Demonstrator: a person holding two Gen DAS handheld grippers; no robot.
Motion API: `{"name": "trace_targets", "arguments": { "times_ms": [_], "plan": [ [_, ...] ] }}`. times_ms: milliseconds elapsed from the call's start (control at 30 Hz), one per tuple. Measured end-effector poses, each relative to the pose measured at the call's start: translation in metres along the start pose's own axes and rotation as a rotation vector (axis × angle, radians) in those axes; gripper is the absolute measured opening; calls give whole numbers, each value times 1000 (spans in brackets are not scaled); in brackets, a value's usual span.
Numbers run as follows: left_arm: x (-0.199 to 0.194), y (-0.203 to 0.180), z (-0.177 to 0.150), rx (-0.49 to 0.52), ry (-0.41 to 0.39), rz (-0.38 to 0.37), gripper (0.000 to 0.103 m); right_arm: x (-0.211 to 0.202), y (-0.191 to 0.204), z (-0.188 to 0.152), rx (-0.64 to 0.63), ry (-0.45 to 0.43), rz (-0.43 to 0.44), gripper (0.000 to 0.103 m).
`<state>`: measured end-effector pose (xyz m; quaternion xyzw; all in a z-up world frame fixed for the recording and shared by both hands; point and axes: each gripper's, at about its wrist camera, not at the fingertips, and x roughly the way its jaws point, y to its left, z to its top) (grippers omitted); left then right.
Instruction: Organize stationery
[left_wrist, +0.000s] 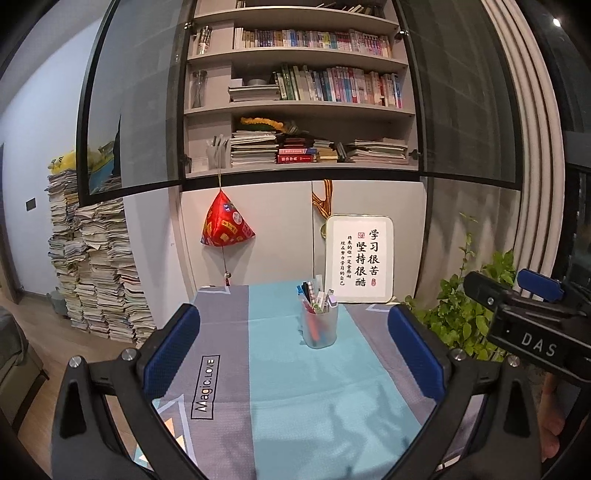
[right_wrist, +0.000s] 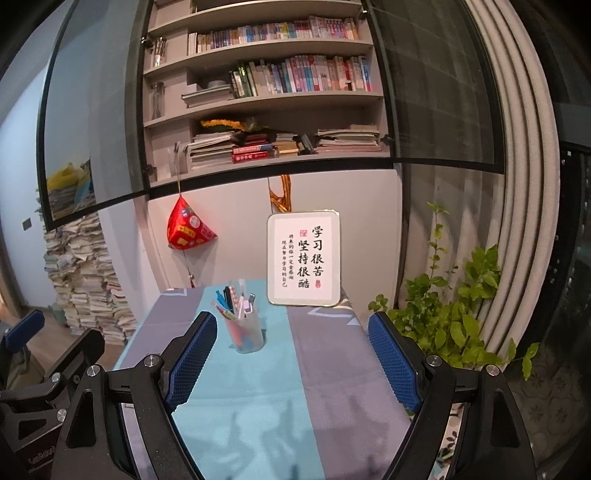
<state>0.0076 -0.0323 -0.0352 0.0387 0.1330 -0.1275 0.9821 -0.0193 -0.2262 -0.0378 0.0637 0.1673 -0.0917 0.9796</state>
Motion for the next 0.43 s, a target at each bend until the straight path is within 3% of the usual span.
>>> {"name": "trace_targets", "arguments": {
  "times_ms": [433],
  "plan": [
    [-10,-3,0,21,-35,-13,102,-9,0,1,-9,-23,-20,85]
  ]
}}
